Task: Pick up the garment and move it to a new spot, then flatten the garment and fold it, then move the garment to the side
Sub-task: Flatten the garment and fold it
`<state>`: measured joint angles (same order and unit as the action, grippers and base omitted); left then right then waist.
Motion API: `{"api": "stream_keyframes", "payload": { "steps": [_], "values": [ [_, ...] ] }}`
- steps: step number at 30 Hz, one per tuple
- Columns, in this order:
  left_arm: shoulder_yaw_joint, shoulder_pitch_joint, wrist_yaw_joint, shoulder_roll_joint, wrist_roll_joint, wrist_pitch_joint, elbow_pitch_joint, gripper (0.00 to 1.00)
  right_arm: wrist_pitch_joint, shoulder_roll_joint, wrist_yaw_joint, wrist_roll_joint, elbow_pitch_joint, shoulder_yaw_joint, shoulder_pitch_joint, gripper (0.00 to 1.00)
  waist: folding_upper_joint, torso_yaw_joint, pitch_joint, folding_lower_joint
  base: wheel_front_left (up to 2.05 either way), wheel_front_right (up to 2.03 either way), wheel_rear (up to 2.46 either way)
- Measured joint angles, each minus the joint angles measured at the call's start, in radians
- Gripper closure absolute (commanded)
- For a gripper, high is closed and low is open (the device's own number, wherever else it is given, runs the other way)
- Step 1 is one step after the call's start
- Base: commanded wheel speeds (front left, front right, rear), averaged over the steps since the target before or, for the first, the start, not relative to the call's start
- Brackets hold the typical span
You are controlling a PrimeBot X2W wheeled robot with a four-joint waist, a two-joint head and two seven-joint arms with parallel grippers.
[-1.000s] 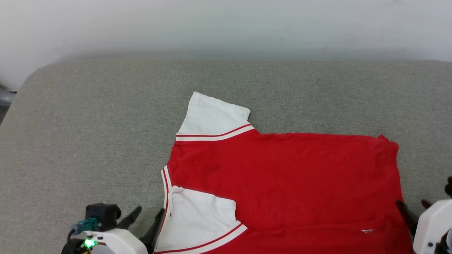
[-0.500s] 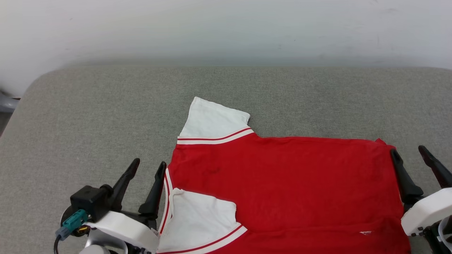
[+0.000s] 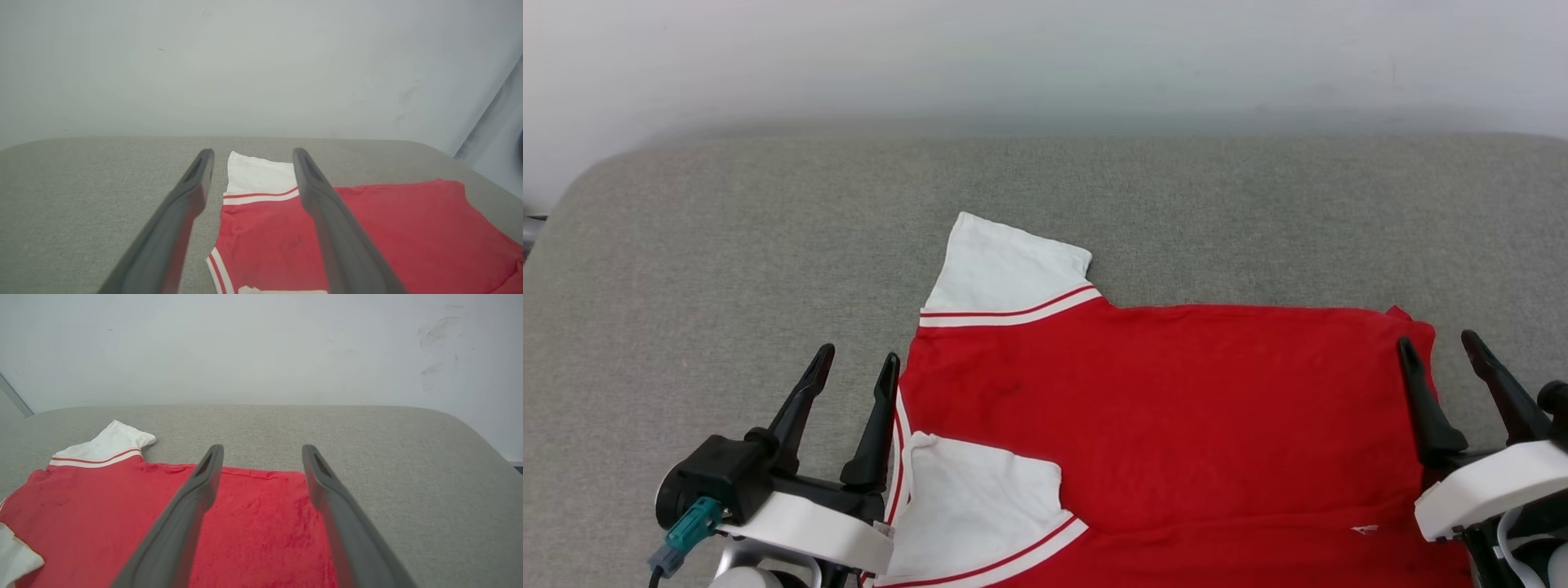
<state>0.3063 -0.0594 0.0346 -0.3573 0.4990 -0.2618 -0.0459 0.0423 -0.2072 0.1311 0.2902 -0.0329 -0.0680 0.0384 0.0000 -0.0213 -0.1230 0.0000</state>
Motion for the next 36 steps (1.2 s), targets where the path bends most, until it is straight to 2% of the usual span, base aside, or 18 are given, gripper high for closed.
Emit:
{"api": "stream_keyframes", "payload": {
  "steps": [6, 9, 12, 17, 21, 27, 31, 36],
  "values": [
    [-0.021, -0.039, -0.061, 0.009, -0.043, -0.001, 0.039, 0.00, -0.007, 0.013, 0.000, 0.000, -0.021, 0.015, 0.029, 0.00, 0.0000, 0.024, -0.045, 0.0000, 0.00, 0.00, 0.00],
    [-0.020, -0.107, -0.090, -0.021, -0.045, 0.026, 0.067, 0.00, -0.007, 0.019, 0.000, -0.003, -0.033, 0.024, 0.049, 0.00, 0.0000, 0.042, -0.080, 0.0000, 0.00, 0.00, 0.00],
    [-0.009, -0.203, -0.125, -0.059, -0.018, 0.101, 0.089, 0.00, -0.007, 0.035, 0.000, 0.000, -0.045, 0.029, 0.068, 0.00, 0.0000, 0.063, -0.122, 0.0001, 0.00, 0.00, 0.00],
    [0.020, -0.386, -0.156, -0.150, 0.035, 0.272, 0.129, 0.00, -0.029, 0.052, 0.000, 0.006, -0.048, 0.046, 0.097, 0.00, 0.0000, 0.107, -0.198, 0.0002, 0.00, 0.00, 0.00],
    [0.053, -0.545, -0.163, -0.234, 0.097, 0.448, 0.168, 0.00, -0.055, 0.070, 0.000, 0.008, -0.050, 0.053, 0.122, 0.00, 0.0000, 0.145, -0.262, 0.0002, 0.00, 0.00, 0.00],
    [0.152, -0.734, -0.164, -0.353, 0.222, 0.697, 0.215, 0.00, -0.083, 0.091, 0.000, 0.013, -0.028, 0.092, 0.169, 0.00, 0.0000, 0.206, -0.344, 0.0003, 0.00, 0.00, 0.00],
    [0.186, -0.814, -0.164, -0.406, 0.283, 0.859, 0.286, 0.00, -0.099, 0.101, 0.000, 0.014, -0.012, 0.121, 0.194, 0.00, 0.0000, 0.242, -0.384, 0.0002, 0.00, 0.00, 0.00],
    [0.200, -0.881, -0.164, -0.427, 0.309, 0.991, 0.365, 0.00, -0.116, 0.108, 0.000, 0.017, 0.008, 0.141, 0.214, 0.00, 0.0000, 0.279, -0.418, 0.0002, 0.00, 0.00, 0.00]
  ]
}}
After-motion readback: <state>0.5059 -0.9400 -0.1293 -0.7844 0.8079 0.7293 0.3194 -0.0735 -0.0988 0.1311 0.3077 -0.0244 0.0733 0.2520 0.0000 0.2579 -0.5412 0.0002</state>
